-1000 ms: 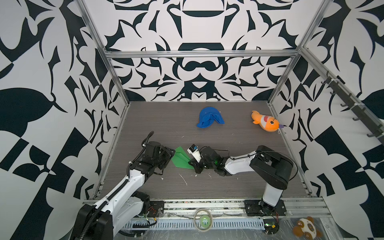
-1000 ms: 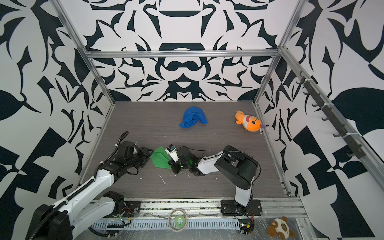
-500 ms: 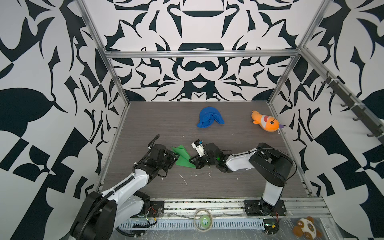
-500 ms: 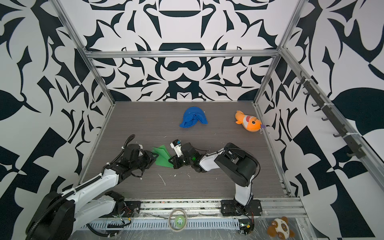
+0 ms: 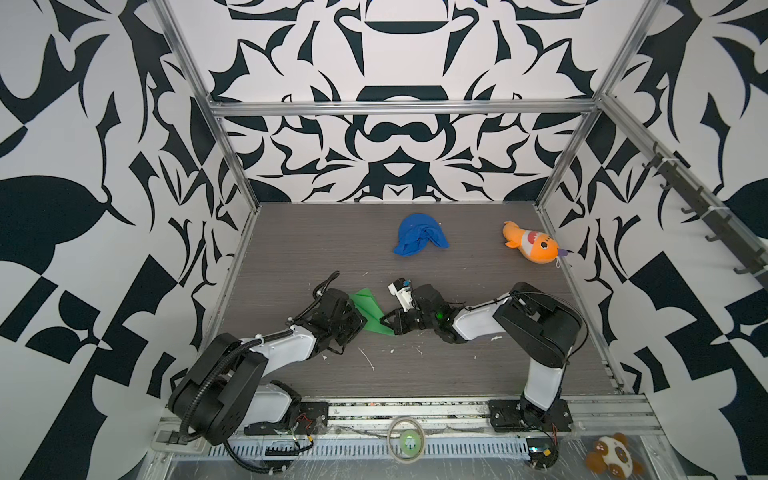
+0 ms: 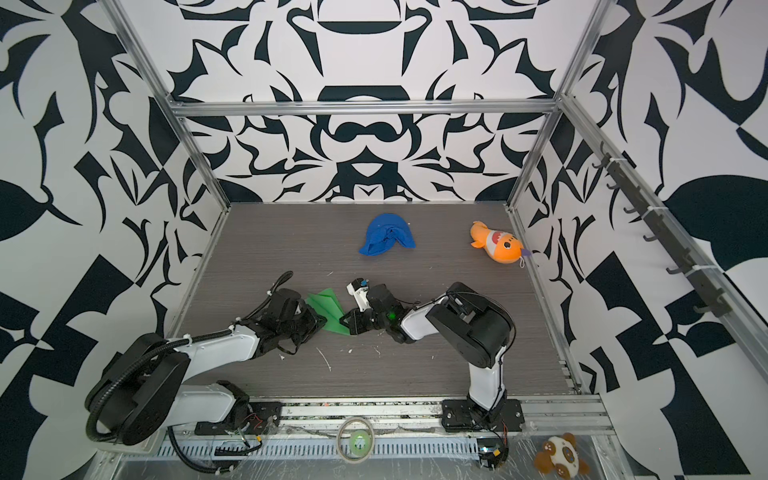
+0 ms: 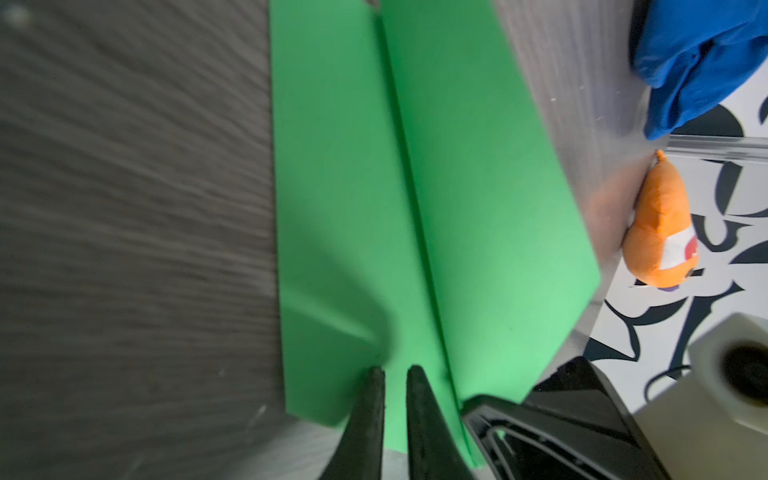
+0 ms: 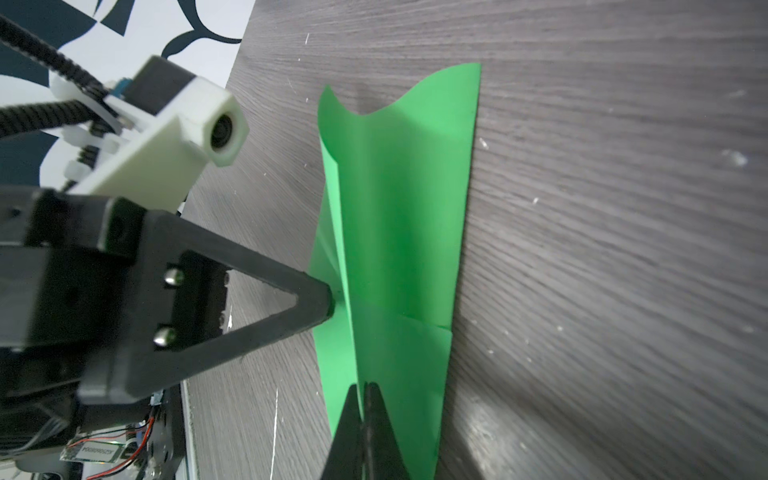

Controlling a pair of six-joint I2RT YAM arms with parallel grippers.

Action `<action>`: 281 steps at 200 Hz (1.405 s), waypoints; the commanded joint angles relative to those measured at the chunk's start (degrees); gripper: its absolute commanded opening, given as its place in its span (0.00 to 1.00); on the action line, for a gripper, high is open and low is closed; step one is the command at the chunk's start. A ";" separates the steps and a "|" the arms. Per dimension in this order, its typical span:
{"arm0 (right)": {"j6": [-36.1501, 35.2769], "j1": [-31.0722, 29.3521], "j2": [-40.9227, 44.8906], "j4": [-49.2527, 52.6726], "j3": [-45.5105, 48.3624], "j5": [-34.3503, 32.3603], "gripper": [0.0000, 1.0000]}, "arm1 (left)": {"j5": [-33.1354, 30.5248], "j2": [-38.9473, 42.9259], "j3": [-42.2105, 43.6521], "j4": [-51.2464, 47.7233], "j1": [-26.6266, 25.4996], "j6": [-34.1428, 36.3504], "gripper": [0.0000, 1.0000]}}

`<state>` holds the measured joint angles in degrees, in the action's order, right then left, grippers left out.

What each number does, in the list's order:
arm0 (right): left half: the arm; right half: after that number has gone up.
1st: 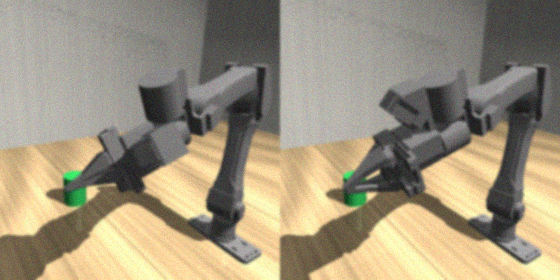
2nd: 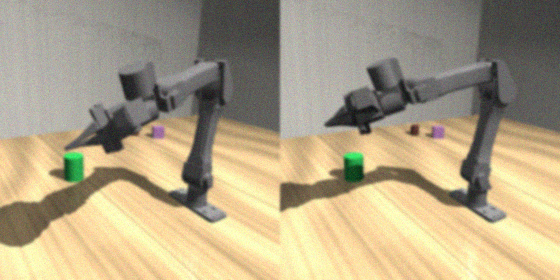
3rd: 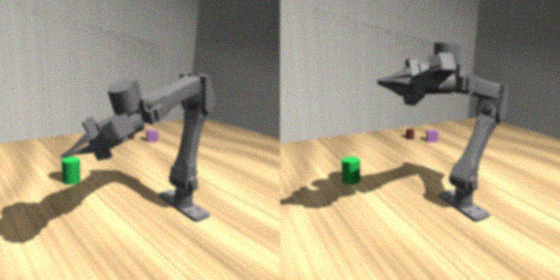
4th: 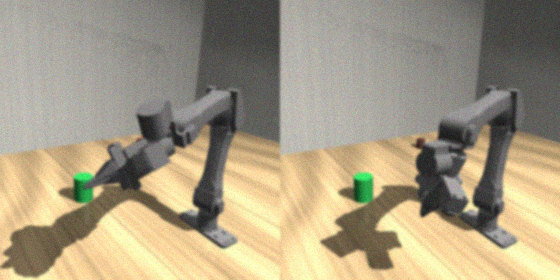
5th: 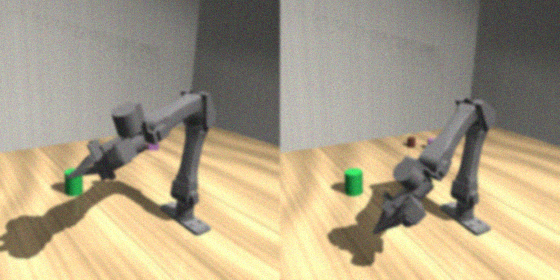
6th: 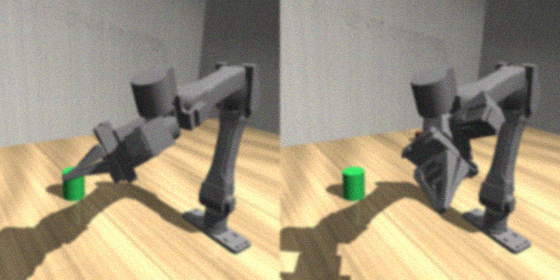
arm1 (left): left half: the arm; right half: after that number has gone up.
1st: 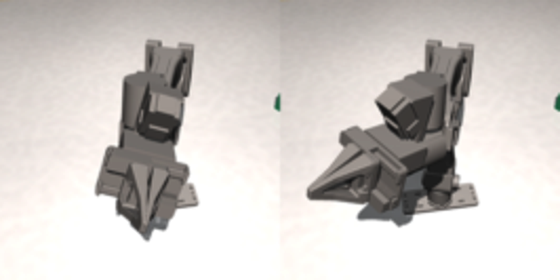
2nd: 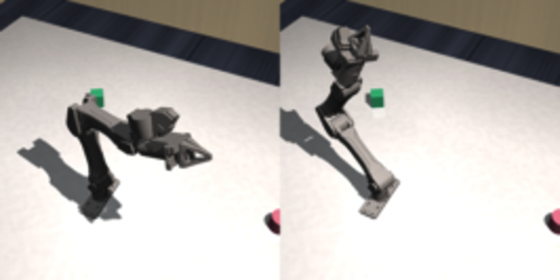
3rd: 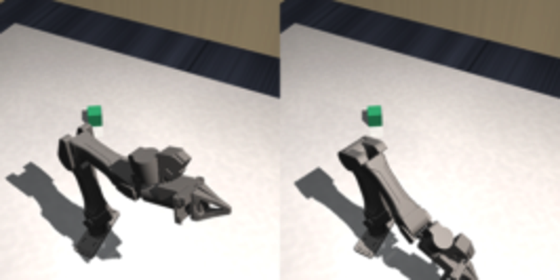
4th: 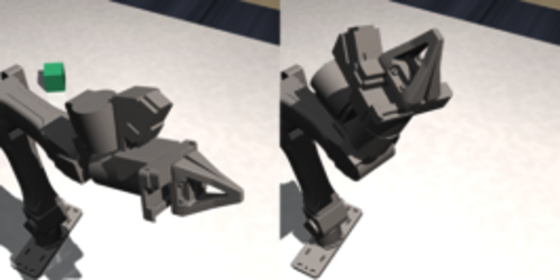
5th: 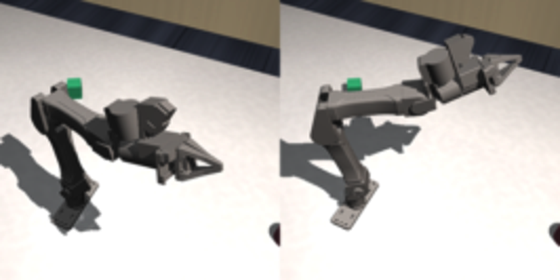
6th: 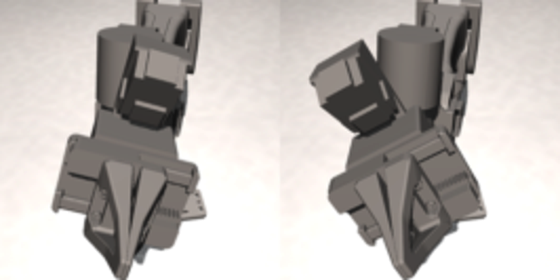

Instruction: Fold a paper plane with a square sheet of paper (pick it up from the middle)

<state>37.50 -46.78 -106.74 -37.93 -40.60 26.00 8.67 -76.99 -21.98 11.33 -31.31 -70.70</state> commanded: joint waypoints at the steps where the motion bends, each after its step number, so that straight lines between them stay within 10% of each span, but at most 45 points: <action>1: 1.04 0.28 -0.13 -1.58 0.08 1.42 0.01 | -1.04 -0.88 -1.92 1.47 -0.24 -0.32 0.14; 281: 9.71 3.62 -4.07 -5.78 0.38 8.21 0.05 | -1.39 -2.57 -1.76 -3.95 -0.24 -1.26 0.08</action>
<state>47.68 -43.46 -111.53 -41.74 -40.64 34.02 8.36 -79.77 -23.62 11.09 -31.42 -71.18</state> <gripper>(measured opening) 0.050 0.081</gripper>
